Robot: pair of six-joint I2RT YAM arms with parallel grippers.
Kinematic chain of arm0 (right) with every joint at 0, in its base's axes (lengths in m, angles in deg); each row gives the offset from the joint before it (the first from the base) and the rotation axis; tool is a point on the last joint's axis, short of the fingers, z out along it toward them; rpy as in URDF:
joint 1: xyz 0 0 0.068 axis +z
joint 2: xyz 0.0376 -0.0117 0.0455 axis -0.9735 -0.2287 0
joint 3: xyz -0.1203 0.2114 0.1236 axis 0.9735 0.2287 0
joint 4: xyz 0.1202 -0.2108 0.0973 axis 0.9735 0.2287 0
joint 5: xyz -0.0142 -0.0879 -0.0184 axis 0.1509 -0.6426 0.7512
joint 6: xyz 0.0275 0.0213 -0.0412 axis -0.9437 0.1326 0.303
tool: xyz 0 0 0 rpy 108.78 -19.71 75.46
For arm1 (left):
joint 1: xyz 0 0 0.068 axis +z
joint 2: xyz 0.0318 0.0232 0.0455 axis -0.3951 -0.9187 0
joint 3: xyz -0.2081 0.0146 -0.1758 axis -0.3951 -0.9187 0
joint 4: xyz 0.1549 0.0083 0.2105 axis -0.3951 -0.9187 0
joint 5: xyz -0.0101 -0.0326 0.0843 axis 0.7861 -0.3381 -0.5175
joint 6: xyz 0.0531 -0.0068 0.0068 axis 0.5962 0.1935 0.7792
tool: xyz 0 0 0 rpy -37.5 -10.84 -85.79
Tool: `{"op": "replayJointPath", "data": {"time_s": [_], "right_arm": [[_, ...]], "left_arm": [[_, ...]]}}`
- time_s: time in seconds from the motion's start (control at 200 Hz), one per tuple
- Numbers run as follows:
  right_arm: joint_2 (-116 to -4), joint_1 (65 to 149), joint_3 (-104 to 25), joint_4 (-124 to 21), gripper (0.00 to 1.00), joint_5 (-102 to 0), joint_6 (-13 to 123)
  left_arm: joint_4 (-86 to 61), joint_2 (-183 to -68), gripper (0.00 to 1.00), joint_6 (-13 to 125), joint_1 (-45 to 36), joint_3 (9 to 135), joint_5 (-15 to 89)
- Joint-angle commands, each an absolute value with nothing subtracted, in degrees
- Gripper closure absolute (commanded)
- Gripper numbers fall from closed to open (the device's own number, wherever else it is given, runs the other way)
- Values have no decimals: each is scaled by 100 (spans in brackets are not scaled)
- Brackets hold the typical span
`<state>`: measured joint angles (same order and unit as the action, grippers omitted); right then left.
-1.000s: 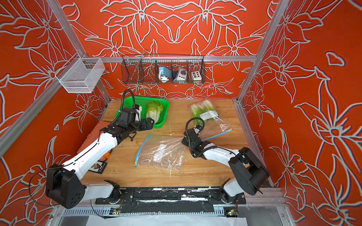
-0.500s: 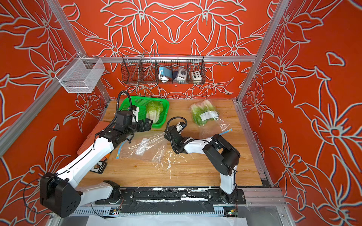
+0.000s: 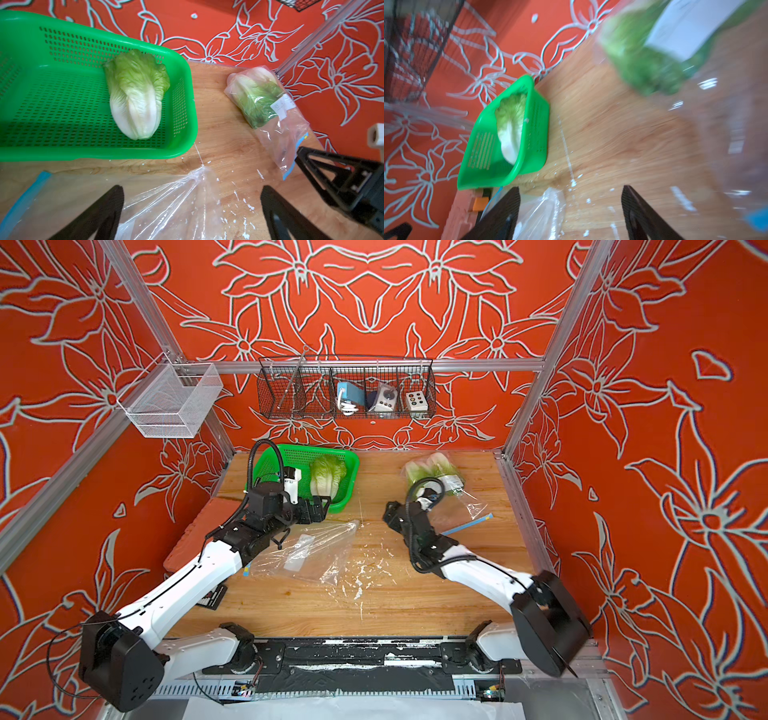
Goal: Open the zip-top bag and take out the chinese cabbages
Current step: Move the zipper food storage bag to the center of the board, then pick up the zipper food storage bag at the center of the board.
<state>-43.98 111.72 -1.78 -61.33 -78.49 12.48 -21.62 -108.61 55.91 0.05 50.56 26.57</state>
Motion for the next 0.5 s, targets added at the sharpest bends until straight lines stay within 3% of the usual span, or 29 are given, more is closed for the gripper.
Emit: {"op": "replayJointPath", "data": {"time_s": [0.0,0.23,0.495], "right_arm": [[-3773,10340,502,-5629,19,-7576,1293],[-2976,8447,1111,-5358,19,-6677,1379],[-4134,7531,1258,-6109,19,-5355,1138]], "left_arm": [[-1471,-10672,1,6092,-404,4963,2504],[-875,-10566,1,6947,-1254,4732,2419],[-438,-10390,1,7449,-1523,4363,2967]]}}
